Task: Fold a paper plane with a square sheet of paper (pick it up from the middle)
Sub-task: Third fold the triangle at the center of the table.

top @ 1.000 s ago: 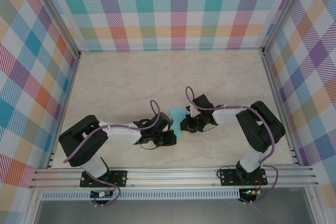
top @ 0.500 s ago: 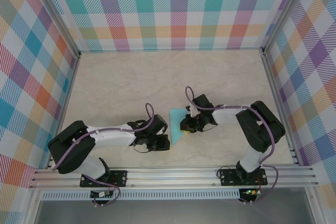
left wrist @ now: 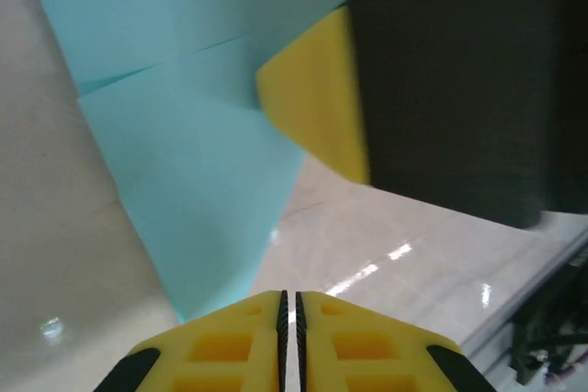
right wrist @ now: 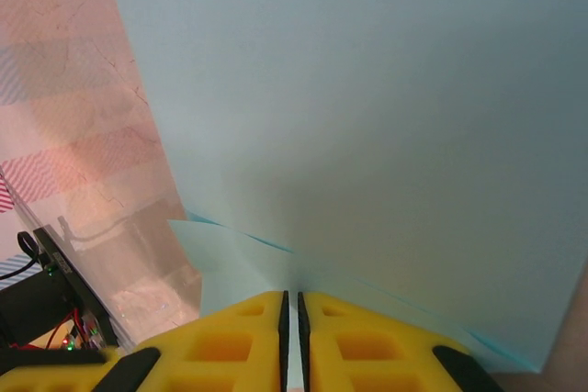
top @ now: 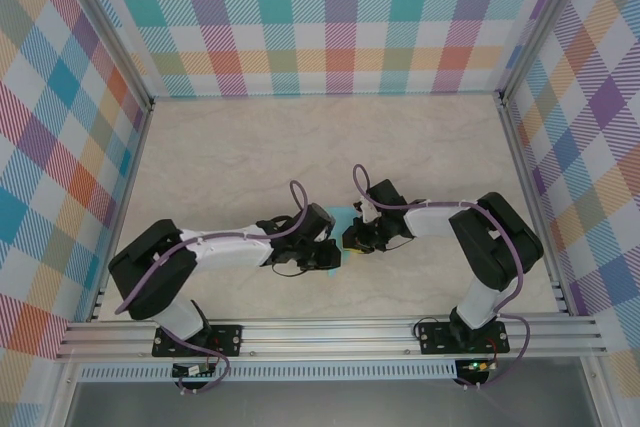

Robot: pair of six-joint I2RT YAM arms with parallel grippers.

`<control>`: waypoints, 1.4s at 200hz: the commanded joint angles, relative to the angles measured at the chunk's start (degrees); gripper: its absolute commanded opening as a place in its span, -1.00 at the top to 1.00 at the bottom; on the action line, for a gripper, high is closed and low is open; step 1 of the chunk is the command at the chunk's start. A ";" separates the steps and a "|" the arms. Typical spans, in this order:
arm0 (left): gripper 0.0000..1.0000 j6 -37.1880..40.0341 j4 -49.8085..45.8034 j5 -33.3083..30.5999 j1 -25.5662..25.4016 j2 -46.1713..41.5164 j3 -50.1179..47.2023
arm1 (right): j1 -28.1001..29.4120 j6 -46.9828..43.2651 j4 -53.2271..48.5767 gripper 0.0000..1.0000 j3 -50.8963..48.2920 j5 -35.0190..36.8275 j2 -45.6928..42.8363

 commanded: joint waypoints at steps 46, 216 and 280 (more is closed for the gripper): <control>0.83 -1.03 -1.72 -3.85 -0.38 5.00 -3.48 | -0.12 -0.17 -7.29 0.66 1.33 4.42 -4.50; 0.87 -0.84 -2.55 -5.45 -0.51 5.05 -5.07 | 5.23 2.11 -1.77 0.75 -1.31 7.23 0.64; 0.89 -0.35 -3.20 -5.61 -0.47 5.25 -5.42 | 4.36 1.97 -1.42 0.74 -0.44 7.18 1.36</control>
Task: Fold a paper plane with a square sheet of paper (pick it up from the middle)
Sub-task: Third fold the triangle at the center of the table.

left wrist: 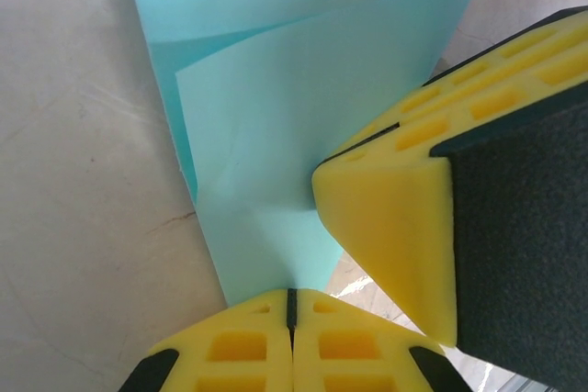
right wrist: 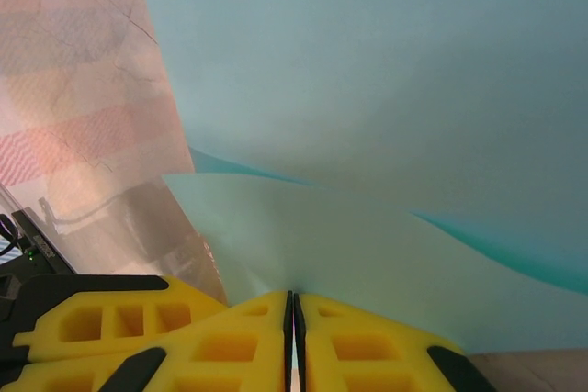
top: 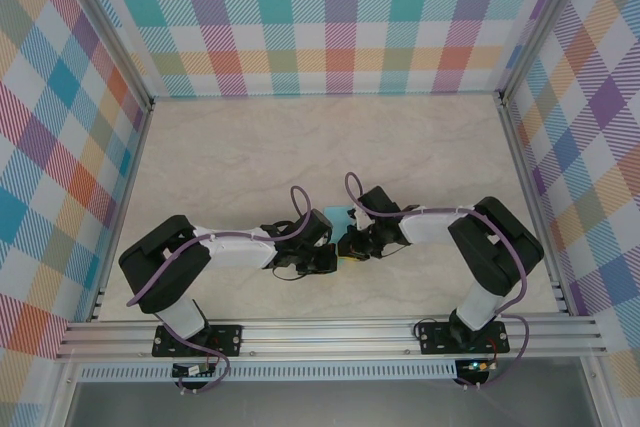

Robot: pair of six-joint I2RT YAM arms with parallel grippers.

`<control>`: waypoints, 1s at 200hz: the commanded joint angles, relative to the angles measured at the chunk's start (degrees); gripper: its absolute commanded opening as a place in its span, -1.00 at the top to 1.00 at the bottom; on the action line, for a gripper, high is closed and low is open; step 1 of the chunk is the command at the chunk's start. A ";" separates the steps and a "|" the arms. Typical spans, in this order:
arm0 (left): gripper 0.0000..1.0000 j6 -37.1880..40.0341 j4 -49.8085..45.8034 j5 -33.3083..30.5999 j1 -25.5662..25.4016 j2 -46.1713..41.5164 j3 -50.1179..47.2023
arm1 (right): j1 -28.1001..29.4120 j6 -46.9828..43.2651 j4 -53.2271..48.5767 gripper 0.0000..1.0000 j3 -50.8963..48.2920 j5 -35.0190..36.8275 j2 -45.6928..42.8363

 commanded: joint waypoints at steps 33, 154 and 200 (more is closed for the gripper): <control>0.89 0.37 -6.86 -4.21 -0.47 2.70 -3.19 | -1.60 -1.42 -1.31 0.74 0.57 4.46 2.97; 0.90 0.30 -6.67 -3.95 -0.47 2.41 -3.65 | -7.66 -3.91 -0.59 0.68 0.60 0.94 3.51; 0.90 0.26 -6.07 -3.13 -0.48 3.43 -3.72 | -9.12 -4.52 -0.20 0.67 1.14 0.81 4.24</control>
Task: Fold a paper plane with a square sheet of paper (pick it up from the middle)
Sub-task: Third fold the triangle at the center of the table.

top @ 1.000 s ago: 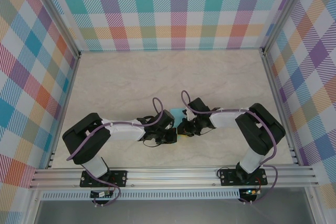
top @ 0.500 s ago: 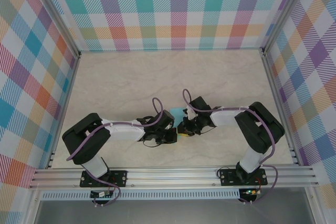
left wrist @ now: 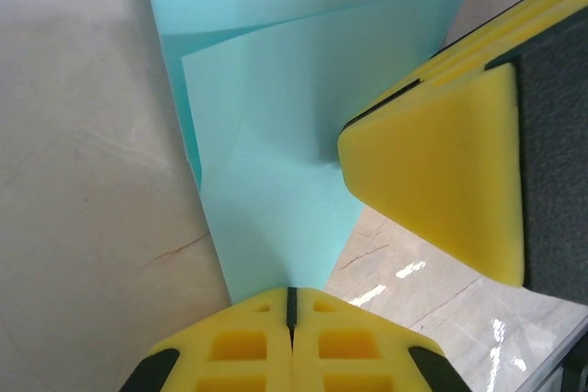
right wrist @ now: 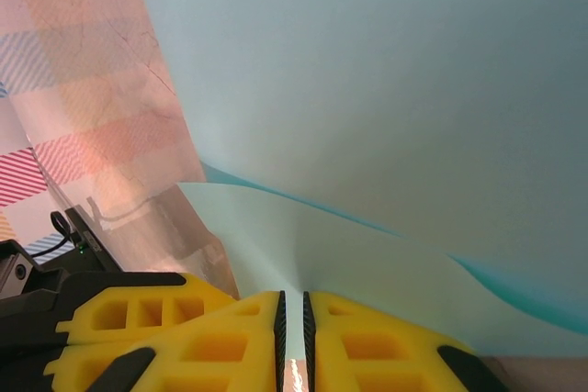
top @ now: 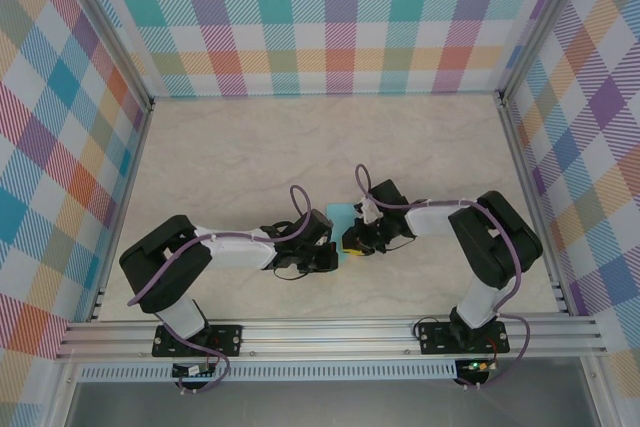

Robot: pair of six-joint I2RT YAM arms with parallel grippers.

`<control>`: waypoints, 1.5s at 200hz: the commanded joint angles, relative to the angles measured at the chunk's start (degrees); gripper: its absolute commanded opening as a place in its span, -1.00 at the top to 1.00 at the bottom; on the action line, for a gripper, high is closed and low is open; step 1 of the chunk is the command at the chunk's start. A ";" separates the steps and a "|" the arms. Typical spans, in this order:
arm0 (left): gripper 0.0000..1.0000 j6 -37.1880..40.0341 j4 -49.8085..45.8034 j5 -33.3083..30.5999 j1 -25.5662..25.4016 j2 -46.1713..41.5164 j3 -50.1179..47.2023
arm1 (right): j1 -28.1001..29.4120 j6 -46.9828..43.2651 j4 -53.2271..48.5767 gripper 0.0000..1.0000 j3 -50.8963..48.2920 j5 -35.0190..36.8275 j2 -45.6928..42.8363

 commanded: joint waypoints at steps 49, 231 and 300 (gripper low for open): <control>0.90 -0.27 -8.36 -1.82 -0.43 3.47 -3.88 | -4.99 -2.68 -1.52 0.64 1.66 7.30 2.05; 0.90 0.99 -9.04 -1.71 -0.38 4.58 -2.08 | -2.48 1.40 3.96 0.72 -3.15 1.83 -5.44; 0.90 1.22 -9.33 -1.95 -0.34 4.84 -2.90 | -2.55 -2.20 -1.72 0.72 0.61 10.97 0.11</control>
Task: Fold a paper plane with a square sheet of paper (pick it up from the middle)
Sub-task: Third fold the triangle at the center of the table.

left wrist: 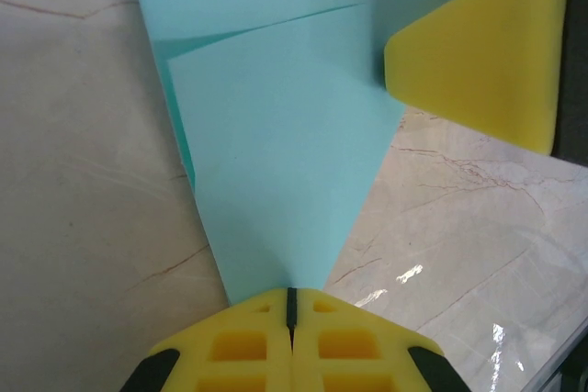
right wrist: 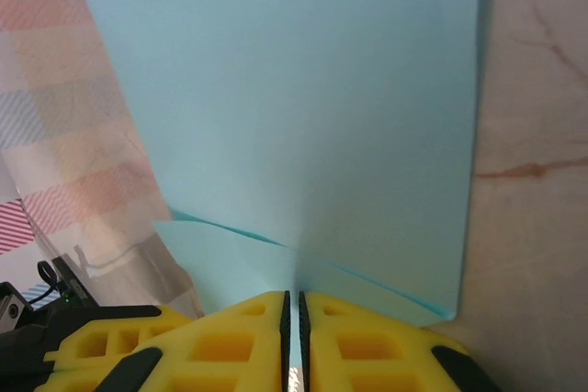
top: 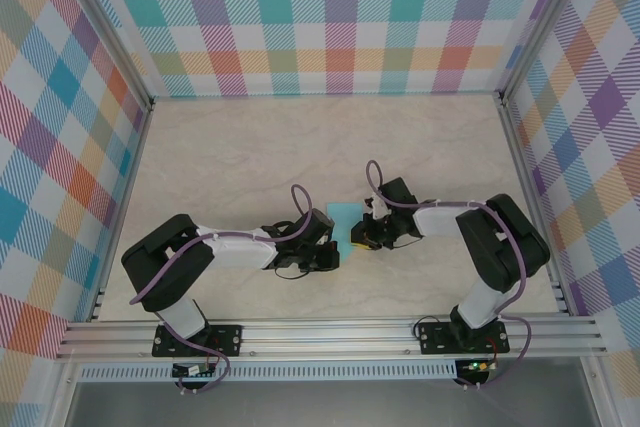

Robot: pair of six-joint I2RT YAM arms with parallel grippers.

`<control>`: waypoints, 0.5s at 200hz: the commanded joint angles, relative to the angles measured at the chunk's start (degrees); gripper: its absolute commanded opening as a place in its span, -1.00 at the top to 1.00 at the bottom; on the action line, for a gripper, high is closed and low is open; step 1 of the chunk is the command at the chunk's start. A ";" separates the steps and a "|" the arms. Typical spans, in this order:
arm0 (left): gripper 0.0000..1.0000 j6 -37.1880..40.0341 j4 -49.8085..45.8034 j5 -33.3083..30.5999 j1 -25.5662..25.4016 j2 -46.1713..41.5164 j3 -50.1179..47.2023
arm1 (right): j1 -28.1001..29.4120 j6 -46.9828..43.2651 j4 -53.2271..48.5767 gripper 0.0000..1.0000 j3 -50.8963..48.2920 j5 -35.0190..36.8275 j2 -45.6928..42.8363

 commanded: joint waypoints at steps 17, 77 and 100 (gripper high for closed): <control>0.91 0.79 -10.44 -2.02 -0.46 4.16 -3.45 | -0.32 -3.00 -4.88 0.72 3.24 9.45 2.65; 0.91 0.42 -9.79 -2.15 -0.29 3.81 -5.12 | -3.71 -3.74 -5.12 0.70 4.31 9.89 3.67; 0.91 0.38 -9.75 -2.14 -0.31 3.54 -5.17 | -4.83 -3.94 -5.15 0.68 4.45 8.74 3.36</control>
